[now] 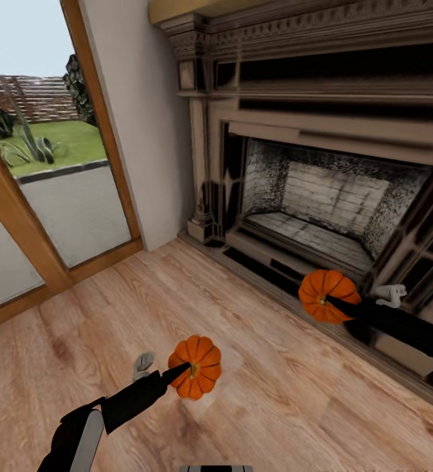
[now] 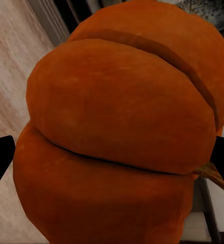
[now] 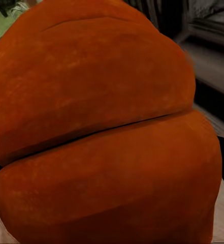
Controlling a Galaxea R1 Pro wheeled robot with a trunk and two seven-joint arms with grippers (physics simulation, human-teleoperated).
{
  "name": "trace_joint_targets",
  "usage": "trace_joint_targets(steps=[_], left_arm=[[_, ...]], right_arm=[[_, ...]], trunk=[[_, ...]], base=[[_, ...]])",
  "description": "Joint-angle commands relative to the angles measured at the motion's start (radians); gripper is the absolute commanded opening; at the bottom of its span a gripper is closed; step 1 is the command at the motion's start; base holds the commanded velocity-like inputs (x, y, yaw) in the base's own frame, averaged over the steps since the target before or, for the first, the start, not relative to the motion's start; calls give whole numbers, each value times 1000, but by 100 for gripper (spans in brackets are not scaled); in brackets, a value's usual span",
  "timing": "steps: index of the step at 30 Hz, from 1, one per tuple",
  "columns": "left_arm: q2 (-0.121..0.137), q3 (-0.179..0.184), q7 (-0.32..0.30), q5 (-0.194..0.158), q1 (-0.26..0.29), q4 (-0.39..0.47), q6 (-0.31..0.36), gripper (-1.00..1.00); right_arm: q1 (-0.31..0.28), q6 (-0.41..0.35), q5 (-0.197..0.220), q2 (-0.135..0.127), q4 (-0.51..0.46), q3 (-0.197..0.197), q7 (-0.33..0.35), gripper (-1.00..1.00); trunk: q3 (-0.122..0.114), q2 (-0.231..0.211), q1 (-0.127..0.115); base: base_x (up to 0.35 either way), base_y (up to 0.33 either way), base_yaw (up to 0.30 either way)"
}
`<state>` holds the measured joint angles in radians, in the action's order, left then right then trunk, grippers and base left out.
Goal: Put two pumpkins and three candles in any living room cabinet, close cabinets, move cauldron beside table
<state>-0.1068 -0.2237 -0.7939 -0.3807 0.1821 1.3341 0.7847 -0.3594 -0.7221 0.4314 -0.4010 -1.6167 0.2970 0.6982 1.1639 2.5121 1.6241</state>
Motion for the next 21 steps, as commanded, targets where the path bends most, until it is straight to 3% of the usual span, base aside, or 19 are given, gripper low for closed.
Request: trace_joint_targets(steps=[1, 15, 21], left_arm=[[-1, -2, -8, -8, 0, 0, 9, -100], [-1, -2, -7, 0, 0, -1, 8, -100], [-1, -2, -7, 1, 0, -1, 8, -100]], right_arm=[[-1, -8, 9, 0, 0, 1, 2, -100], [-1, -10, 10, -1, 0, 1, 3, -100], [-1, -7, 10, -1, 0, 5, 4, -100]], trunk=[[-3, 0, -1], [-57, -3, -7], [-81, -5, -10]], base=[[0, 0, -279], [0, 0, -278], [0, 0, -114]])
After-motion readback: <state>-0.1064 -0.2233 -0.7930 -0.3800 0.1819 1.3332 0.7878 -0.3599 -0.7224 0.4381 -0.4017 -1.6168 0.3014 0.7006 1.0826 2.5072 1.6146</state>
